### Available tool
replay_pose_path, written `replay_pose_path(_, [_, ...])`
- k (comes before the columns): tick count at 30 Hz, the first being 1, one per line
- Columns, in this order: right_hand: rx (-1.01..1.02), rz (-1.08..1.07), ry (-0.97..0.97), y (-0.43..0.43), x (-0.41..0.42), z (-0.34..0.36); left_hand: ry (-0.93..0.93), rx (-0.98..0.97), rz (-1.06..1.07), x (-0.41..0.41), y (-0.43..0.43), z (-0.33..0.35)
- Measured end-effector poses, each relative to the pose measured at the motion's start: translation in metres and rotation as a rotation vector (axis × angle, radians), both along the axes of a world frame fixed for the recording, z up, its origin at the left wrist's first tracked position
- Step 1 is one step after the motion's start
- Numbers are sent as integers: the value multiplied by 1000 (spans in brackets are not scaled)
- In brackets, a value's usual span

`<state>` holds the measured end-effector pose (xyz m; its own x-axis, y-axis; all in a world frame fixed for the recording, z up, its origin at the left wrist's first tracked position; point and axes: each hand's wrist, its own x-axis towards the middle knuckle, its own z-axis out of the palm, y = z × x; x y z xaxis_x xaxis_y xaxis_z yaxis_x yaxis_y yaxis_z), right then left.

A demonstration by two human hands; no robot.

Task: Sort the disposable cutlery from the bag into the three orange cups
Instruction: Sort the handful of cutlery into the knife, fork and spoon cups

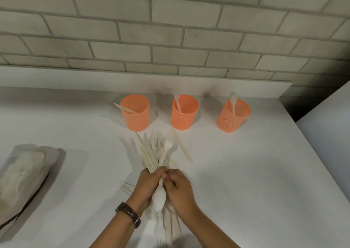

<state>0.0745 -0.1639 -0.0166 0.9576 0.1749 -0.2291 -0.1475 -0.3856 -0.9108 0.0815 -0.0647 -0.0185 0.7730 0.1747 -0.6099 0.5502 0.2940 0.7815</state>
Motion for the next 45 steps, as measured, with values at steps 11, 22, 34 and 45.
replay_pose_path(11, [382,-272,8,-42,22,20,-135,-33,202,3,9,24])
replay_pose_path(22, [105,-170,18,-68,60,0,-355,-28,318,9,33,63])
replay_pose_path(34, [-733,7,-106,-15,76,-23,-412,20,461,-22,73,72])
replay_pose_path(45, [-776,214,-148,20,96,-26,-425,32,490,-40,81,72])
